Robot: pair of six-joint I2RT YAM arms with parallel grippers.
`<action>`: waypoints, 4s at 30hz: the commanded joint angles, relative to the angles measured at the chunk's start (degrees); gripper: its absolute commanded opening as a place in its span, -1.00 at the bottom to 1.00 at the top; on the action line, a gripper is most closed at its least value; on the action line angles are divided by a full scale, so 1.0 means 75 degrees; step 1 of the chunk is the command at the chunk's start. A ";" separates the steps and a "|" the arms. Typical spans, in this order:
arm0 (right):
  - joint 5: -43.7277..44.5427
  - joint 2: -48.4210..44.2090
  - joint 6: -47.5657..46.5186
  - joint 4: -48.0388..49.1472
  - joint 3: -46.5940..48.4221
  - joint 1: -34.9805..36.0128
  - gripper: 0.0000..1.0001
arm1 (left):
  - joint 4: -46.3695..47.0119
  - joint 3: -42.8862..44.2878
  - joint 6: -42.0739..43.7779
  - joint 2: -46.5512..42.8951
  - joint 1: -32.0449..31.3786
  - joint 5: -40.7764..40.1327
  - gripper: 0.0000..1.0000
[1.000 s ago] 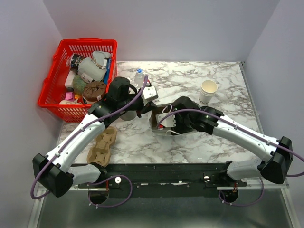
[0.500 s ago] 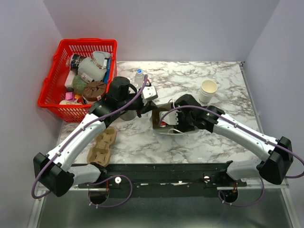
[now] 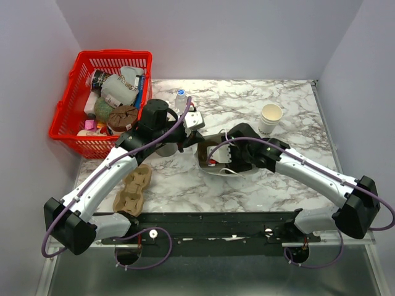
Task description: Pack the takeout coffee
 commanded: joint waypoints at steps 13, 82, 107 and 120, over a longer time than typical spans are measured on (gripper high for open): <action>-0.0965 0.0933 -0.0067 -0.0842 0.0659 -0.0429 -0.99 | 0.0600 0.0238 -0.0591 0.0191 0.0166 0.0126 -0.15; -0.3063 0.2950 0.1292 -0.3444 0.4714 -0.1742 0.99 | 0.0297 0.1270 -0.2704 0.0320 0.1279 0.0384 0.40; -0.3379 0.2563 0.1866 -0.4112 0.6577 -0.1742 0.99 | 0.0204 0.1223 -0.2645 0.0460 0.1279 0.0396 0.41; -0.3497 0.2072 0.2499 -0.3645 0.7492 -0.1753 0.99 | -0.1400 0.2100 -0.1615 0.0578 0.1419 -0.1137 0.40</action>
